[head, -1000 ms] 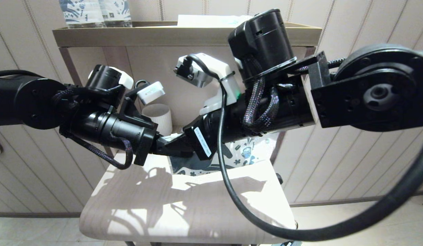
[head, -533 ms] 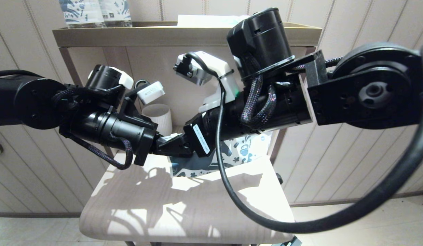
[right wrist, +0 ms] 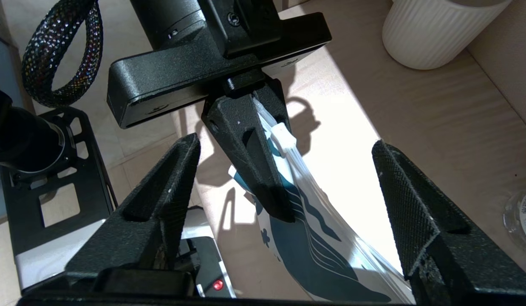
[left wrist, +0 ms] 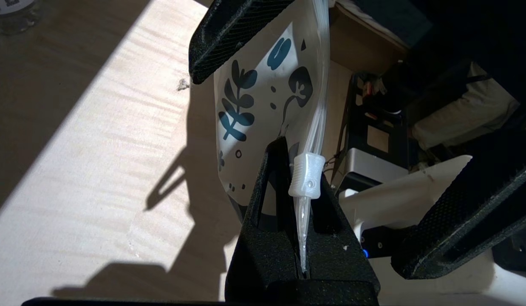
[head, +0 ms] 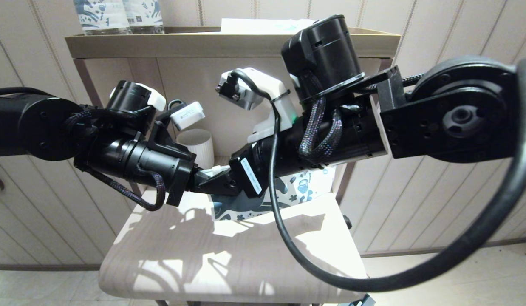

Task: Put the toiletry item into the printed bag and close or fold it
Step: Close the strorage bag and place it on the desk

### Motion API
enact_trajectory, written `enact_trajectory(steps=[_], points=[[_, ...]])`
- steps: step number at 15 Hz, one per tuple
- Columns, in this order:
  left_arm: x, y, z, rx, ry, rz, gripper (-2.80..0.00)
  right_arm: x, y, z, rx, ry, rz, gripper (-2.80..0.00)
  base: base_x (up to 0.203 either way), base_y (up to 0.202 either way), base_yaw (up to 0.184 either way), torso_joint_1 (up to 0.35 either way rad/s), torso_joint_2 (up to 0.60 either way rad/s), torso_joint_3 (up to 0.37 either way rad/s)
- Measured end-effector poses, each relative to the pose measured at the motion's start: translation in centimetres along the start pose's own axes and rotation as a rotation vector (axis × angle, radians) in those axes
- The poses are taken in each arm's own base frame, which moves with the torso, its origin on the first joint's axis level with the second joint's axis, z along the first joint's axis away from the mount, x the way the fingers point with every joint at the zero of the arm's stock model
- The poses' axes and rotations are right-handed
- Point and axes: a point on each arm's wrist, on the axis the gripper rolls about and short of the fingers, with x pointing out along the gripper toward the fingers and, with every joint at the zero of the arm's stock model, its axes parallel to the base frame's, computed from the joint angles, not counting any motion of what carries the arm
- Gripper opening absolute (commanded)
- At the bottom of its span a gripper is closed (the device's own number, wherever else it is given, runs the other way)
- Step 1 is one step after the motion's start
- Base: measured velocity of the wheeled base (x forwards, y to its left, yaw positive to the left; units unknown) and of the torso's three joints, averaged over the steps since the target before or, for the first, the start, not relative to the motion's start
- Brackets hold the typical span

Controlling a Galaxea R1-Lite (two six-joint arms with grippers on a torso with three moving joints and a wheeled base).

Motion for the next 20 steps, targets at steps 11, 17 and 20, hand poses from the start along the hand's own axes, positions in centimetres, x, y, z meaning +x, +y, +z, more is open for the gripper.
enact_trajectory(steps=[11, 17, 20], points=[[-0.01, -0.02, 0.02, 0.001, 0.000, 0.000, -2.80, -0.01, 0.06, 0.07, 0.003, -0.005, 0.011, 0.00, 0.000, 0.000, 0.000, 0.000, 0.00, 0.000], [-0.01, -0.01, 0.02, 0.001, 0.000, 0.002, -2.80, 0.06, 0.00, -0.06, -0.003, 0.002, 0.010, 0.00, 0.000, 0.000, 0.000, 0.000, 0.00, 0.000], [0.00, 0.01, 0.01, 0.001, 0.000, 0.002, -2.80, 0.06, 0.00, -0.06, -0.002, 0.002, 0.011, 0.00, 0.000, 0.000, 0.000, 0.000, 0.00, 0.000]])
